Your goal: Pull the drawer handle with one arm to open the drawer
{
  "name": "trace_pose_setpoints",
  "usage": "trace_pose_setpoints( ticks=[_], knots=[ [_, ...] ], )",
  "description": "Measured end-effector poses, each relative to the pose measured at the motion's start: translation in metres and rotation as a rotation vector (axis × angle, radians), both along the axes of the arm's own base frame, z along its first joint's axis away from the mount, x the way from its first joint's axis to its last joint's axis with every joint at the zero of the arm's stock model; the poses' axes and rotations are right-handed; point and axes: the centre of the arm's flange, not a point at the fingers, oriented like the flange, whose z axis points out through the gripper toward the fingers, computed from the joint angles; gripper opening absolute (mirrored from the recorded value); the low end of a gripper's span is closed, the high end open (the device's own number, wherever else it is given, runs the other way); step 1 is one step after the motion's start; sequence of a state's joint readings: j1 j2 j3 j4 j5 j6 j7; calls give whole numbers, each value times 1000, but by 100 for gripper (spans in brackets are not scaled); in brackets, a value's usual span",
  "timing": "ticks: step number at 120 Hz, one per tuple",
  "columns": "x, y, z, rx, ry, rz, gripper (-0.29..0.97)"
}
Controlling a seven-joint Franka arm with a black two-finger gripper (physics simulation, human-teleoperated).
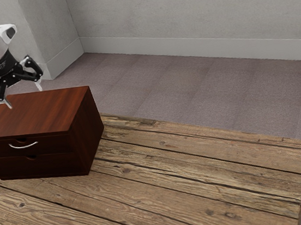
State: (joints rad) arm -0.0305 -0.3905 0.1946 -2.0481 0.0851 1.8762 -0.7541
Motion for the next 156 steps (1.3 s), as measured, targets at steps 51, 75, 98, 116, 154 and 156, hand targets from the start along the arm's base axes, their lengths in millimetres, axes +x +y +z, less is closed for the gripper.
trace_pose_setpoints(
  ticks=[51,75,98,116,154,156],
  knots=[
    [-30,41,-87,-83,-112,409,68],
    [-64,63,-126,-131,-167,585,68],
    [-73,72,-148,-162,-236,686,67],
    [-77,87,-172,-186,-257,767,67],
    [-79,101,-203,-204,-299,867,66],
    [-79,101,-203,-206,-302,872,66]
  ],
)
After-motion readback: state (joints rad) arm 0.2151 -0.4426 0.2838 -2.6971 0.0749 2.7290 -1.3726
